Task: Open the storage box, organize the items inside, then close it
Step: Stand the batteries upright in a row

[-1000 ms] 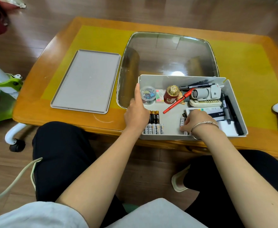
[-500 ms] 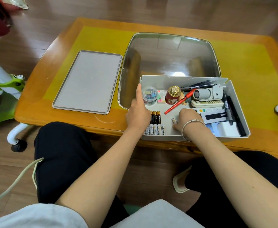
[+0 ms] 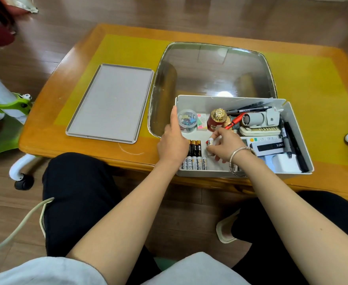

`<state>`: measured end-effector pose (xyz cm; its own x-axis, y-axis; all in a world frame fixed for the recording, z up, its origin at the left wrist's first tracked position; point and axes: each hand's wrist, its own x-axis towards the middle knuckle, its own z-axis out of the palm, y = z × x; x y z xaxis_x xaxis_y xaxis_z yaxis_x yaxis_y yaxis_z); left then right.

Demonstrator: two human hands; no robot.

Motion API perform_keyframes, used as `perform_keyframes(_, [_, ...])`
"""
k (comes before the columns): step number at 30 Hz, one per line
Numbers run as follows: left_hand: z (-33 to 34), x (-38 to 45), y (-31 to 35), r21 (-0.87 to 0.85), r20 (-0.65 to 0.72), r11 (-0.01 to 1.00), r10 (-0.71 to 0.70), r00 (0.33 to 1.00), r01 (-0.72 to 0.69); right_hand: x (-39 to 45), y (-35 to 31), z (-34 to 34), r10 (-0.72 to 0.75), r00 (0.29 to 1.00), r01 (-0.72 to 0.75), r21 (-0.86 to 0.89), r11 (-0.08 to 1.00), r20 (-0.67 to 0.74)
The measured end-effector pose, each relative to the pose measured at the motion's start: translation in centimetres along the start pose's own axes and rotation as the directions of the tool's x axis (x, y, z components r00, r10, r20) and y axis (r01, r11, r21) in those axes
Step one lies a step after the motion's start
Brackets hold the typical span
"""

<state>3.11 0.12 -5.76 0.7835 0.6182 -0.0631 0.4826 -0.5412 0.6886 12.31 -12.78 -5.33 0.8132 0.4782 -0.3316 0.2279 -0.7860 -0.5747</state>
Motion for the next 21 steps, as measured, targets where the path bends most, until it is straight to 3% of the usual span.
perform_keyframes(8, [0.0, 0.1, -0.1, -0.006, 0.001, 1.000, -0.006, 1.000, 0.006, 1.2, -0.6, 0.6, -0.076, 0.997, 0.077, -0.102, 0.992, 0.014])
perform_keyframes(21, [0.0, 0.1, -0.1, -0.040, 0.008, 0.999, -0.024, 1.000, 0.024, 1.5, -0.4, 0.6, -0.005, 0.998, 0.013, -0.143, 0.990, 0.062])
